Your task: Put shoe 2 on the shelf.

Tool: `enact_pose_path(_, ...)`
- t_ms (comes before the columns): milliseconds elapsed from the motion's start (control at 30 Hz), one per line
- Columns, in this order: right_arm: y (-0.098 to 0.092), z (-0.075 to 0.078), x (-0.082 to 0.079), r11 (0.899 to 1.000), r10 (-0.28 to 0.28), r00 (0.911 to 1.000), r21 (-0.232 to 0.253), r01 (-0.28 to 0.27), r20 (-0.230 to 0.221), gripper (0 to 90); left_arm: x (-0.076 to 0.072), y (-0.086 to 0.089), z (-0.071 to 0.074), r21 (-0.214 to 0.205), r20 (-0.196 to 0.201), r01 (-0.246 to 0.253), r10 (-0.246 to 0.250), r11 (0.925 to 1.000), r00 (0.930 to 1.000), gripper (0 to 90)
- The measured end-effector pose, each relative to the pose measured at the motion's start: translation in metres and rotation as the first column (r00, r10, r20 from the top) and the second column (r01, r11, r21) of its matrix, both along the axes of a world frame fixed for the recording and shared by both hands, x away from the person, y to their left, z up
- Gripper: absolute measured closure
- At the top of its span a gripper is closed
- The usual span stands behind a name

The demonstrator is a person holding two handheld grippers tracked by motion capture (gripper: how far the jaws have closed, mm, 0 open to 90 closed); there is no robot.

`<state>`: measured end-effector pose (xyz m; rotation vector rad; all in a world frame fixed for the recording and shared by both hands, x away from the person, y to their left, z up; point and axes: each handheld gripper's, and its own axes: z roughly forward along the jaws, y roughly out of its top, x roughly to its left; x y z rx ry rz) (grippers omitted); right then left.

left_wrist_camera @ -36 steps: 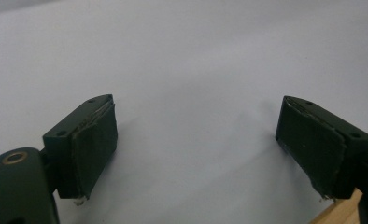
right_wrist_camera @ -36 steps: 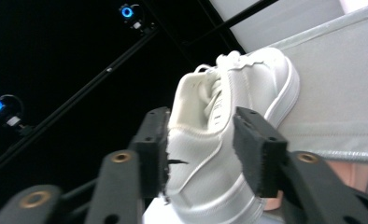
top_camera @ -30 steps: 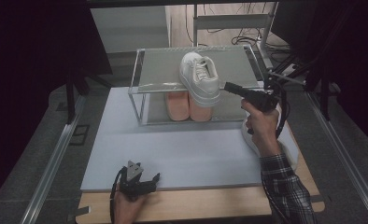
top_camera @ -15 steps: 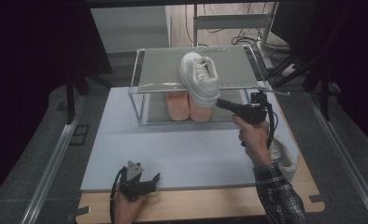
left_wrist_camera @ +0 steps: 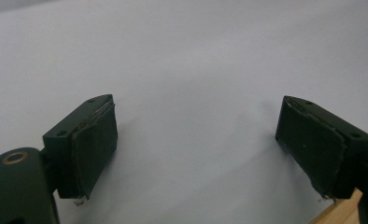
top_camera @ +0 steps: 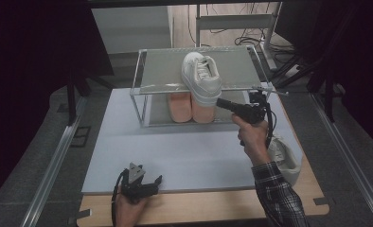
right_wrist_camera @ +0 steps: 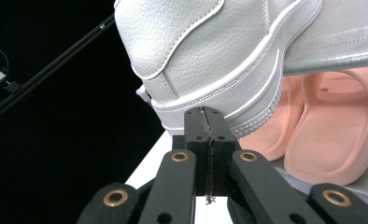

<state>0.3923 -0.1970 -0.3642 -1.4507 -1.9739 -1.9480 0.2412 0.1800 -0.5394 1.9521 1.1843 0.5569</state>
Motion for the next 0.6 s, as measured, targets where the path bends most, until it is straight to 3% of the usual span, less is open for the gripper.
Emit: enact_pose_path(600,0.024,-0.004,0.03,1.0,-0.024,0.9994,0.001,0.024,-0.024,90.0,0.0,0.0,0.0,0.003,-0.002,0.001,-0.001,1.0,1.0,12.9)
